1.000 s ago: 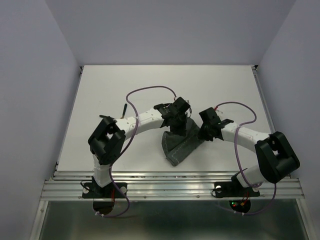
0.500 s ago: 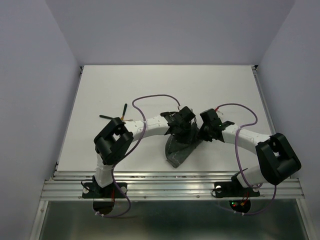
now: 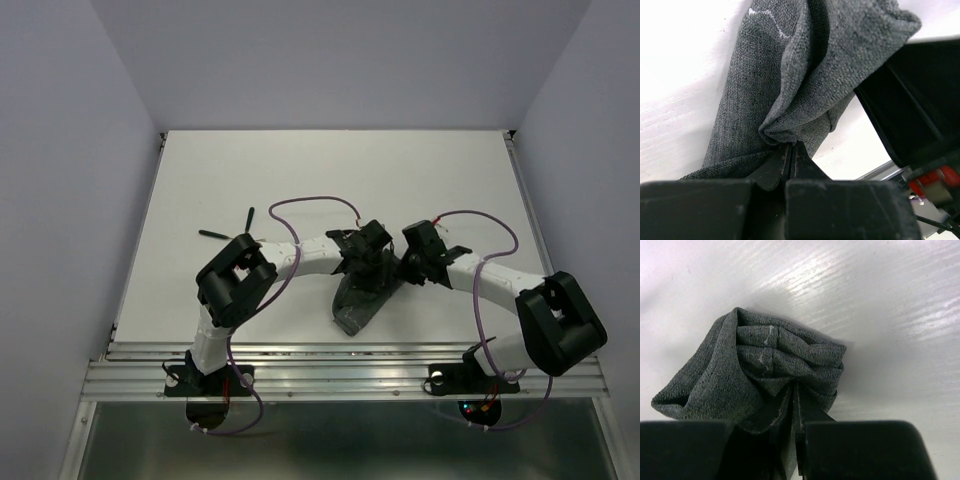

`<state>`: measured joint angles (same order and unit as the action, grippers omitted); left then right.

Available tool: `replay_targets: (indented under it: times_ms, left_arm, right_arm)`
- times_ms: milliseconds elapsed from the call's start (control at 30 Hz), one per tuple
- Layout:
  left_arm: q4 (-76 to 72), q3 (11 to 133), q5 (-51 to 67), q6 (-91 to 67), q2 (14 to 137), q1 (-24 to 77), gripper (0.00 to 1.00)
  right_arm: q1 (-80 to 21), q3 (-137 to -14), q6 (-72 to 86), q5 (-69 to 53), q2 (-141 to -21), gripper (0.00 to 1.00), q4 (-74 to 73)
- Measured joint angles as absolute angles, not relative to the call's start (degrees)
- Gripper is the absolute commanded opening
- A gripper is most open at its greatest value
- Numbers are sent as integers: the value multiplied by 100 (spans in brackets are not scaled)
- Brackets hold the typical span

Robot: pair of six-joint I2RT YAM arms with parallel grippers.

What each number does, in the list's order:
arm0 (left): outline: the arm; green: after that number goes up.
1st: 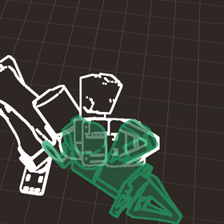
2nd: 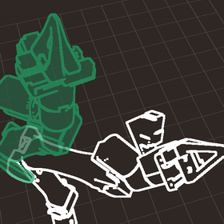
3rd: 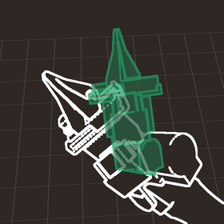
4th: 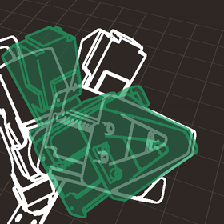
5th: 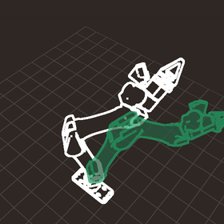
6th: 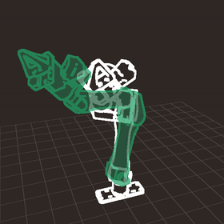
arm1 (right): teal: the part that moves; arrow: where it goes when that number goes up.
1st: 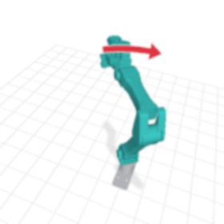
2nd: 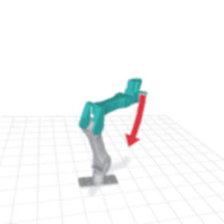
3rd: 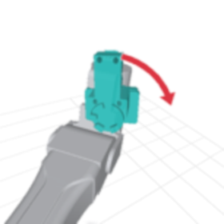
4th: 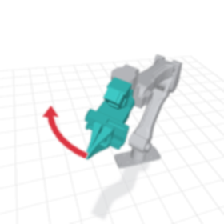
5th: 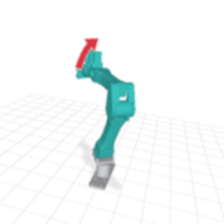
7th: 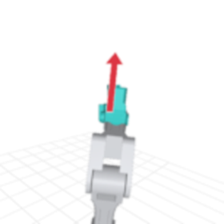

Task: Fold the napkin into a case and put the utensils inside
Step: Fold the 2/3-rectangle-folded napkin at the center of the board.

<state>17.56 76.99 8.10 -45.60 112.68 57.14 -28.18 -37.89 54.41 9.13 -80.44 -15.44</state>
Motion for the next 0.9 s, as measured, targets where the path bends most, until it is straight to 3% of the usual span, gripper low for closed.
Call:
replay_targets:
  times_ms: [67, 267, 367, 500, 833, 900]
  left_arm:
    - [1697, 7658, 812, -4578, 11268, 5725, 0]
    - [1463, 7524, 851, -4644, 11264, 5728, 0]
    - [1317, 7450, 862, -4646, 11242, 5728, 0]
    - [1087, 7277, 862, -4644, 11159, 5728, 0]
    - [447, 6674, 810, -4639, 10812, 5728, 0]
    - [388, 6617, 808, -4637, 10779, 5728, 0]
  right_arm:
    - [-2818, -3723, 5450, 880, -7863, 17, -1627]
    - [-2821, -3664, 5459, 829, -7094, 48, -1778]
    - [-2821, -3664, 5461, 773, -6908, 57, -1776]
    - [-2821, -3664, 5424, 642, -6904, 62, -1772]
    - [-2821, -3732, 5242, 340, -7142, 63, -1747]
    - [-2821, -3804, 5194, 279, -7188, 69, -1732]
